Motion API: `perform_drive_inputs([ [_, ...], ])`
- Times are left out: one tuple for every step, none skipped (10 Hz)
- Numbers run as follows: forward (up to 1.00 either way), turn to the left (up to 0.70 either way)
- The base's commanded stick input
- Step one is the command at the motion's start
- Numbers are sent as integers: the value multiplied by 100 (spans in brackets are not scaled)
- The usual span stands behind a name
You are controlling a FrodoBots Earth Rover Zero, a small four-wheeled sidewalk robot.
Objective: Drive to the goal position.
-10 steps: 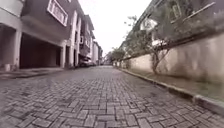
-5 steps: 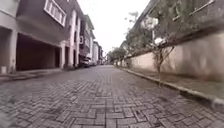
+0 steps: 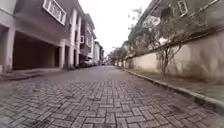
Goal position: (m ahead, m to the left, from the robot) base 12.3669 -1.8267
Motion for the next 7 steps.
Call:
perform_drive_inputs([
  [69, 3],
  [69, 3],
  [69, 3],
  [69, 3],
  [69, 3],
  [69, 3],
  [69, 3],
])
